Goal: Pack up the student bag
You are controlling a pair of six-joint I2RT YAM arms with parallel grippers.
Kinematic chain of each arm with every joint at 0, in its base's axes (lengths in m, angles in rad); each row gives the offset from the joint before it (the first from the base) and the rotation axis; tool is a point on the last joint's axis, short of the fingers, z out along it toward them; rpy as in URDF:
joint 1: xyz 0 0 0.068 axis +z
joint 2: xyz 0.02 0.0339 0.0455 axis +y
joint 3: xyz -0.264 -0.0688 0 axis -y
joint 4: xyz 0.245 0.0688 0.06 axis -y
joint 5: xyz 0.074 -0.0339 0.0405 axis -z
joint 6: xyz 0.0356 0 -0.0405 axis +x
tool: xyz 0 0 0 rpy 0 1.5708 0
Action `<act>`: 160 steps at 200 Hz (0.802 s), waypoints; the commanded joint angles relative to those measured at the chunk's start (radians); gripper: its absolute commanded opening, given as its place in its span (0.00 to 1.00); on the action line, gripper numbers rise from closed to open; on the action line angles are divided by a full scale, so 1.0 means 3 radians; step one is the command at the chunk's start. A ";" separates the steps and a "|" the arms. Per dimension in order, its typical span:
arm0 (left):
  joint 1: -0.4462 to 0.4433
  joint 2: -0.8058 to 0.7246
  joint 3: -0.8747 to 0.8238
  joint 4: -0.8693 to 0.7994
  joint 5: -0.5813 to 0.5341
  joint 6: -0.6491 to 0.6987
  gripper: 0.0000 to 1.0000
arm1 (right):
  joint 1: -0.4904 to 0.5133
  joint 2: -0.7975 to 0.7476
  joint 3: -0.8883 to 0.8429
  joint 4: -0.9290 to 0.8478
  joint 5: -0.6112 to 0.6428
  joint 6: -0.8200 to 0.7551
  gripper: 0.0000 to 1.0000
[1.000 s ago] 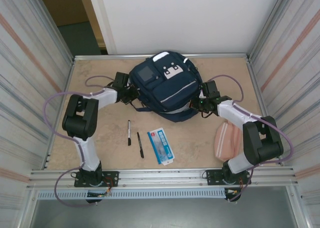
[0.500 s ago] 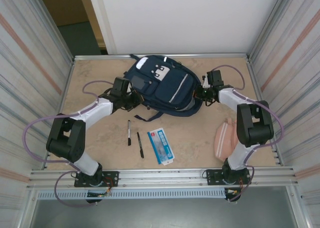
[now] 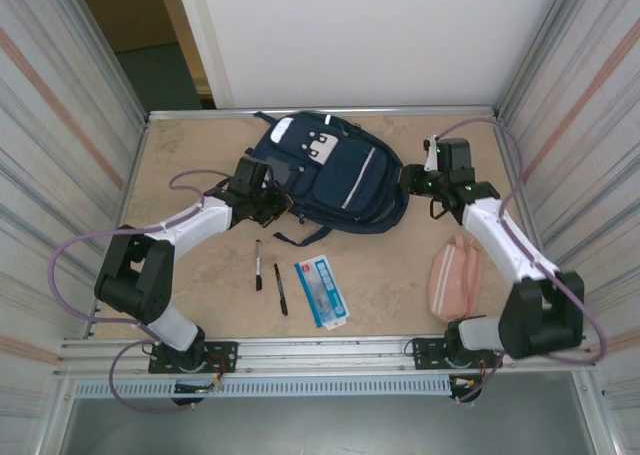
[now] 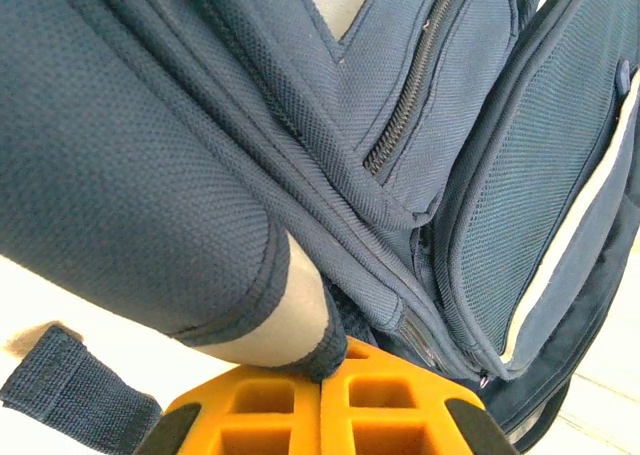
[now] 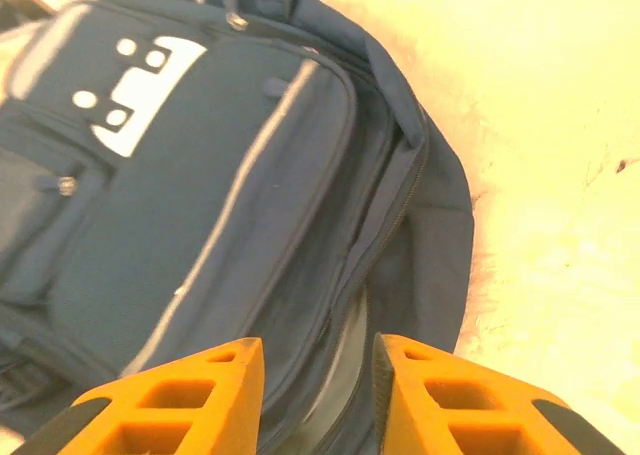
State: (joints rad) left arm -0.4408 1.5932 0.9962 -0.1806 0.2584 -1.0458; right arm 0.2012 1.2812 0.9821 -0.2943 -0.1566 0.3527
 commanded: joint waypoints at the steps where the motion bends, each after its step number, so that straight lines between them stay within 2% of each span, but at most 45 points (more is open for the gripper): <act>1: -0.0060 -0.0062 0.0089 0.0046 0.0146 -0.0282 0.00 | 0.0423 -0.0242 -0.0362 -0.0017 -0.0089 0.0262 0.31; 15: -0.0078 -0.0078 0.0119 0.0069 0.0239 -0.0349 0.00 | 0.1014 -0.0356 -0.0582 0.0258 0.0166 0.0239 0.31; 32: -0.0119 -0.0131 0.0171 -0.0032 0.0245 -0.0375 0.00 | 0.1702 -0.0339 -0.0867 0.0862 0.0468 0.0050 0.32; 50: -0.0131 -0.0221 0.0142 -0.0029 0.0258 -0.0434 0.00 | 0.2059 -0.0081 -0.0896 0.1233 0.0361 -0.0242 0.33; 65: -0.0130 -0.0303 0.0112 -0.0018 0.0214 -0.0446 0.00 | 0.2172 0.0180 -0.0924 0.1542 0.0221 -0.0411 0.35; 82: -0.0131 -0.0378 0.0055 0.0062 0.0274 -0.0540 0.00 | 0.2285 0.0430 -0.0935 0.1884 0.0328 -0.0434 0.40; 112: -0.0149 -0.0436 0.0052 0.0143 0.0504 -0.0621 0.00 | 0.2381 0.0799 -0.0865 0.2170 0.0687 -0.0397 0.44; 128: -0.0156 -0.0454 0.0060 0.0091 0.0519 -0.0592 0.00 | 0.2389 0.0963 -0.0844 0.2399 0.0736 -0.0370 0.45; 160: -0.0169 -0.0504 -0.0016 0.0119 0.0501 -0.0651 0.00 | 0.2418 0.1063 -0.0838 0.2683 0.1167 -0.0122 0.45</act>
State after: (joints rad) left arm -0.4816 1.5085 0.9974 -0.1829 0.3504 -1.2201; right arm 0.9173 1.5887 0.7139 0.3672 0.0746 0.2619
